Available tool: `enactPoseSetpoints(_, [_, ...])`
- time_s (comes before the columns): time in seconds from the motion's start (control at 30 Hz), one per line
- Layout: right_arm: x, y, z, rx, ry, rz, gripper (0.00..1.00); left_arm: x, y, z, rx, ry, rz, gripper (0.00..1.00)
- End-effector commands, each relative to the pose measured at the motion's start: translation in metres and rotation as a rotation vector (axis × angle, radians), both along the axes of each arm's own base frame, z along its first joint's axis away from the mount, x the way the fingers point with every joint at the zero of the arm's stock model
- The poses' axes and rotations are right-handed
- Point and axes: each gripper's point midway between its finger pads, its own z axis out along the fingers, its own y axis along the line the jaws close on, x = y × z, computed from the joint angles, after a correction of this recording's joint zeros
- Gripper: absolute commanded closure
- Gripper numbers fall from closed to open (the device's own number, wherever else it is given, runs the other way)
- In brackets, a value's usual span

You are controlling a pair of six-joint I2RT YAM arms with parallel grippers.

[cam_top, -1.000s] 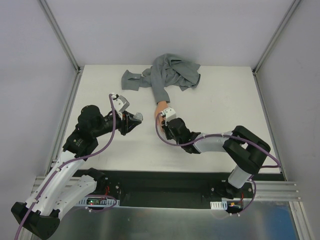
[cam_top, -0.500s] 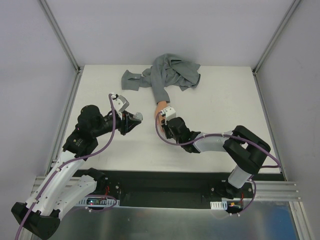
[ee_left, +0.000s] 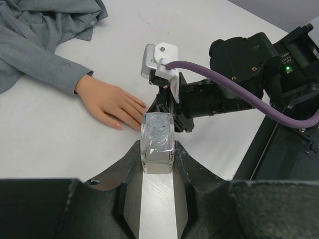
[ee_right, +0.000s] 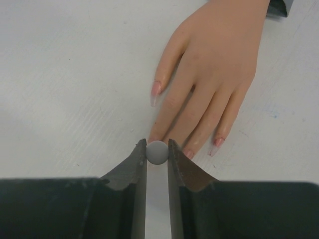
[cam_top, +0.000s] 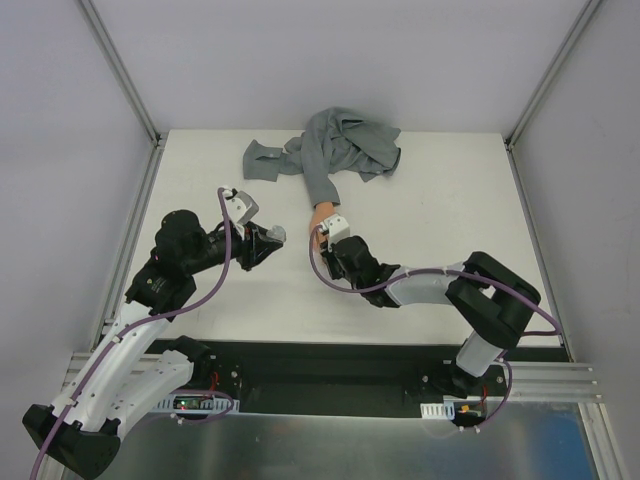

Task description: Paint the nails

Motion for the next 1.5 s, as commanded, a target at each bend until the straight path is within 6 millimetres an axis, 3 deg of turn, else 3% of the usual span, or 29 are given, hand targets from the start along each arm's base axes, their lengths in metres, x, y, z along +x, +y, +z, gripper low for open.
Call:
enactPoseSetpoints(0.0, [0.000,0.006,0.008,0.036,-0.011,-0.009,1.00,0.001,-0.001,0.013,-0.035,-0.046,-0.010,1.00])
enactPoseSetpoints(0.63, [-0.010,0.000,0.006,0.043,0.001,-0.002,0.99,0.000,-0.002,0.013,-0.050,-0.026,-0.007,1.00])
enactPoseSetpoints(0.9, [-0.003,0.009,0.013,0.041,-0.024,0.013,1.00,0.000,-0.002,0.013,-0.050,-0.027,-0.007,1.00])
enactPoseSetpoints(1.47, [0.016,0.005,0.020,0.050,-0.041,-0.019,1.00,0.000,-0.002,0.013,-0.049,-0.024,-0.010,1.00])
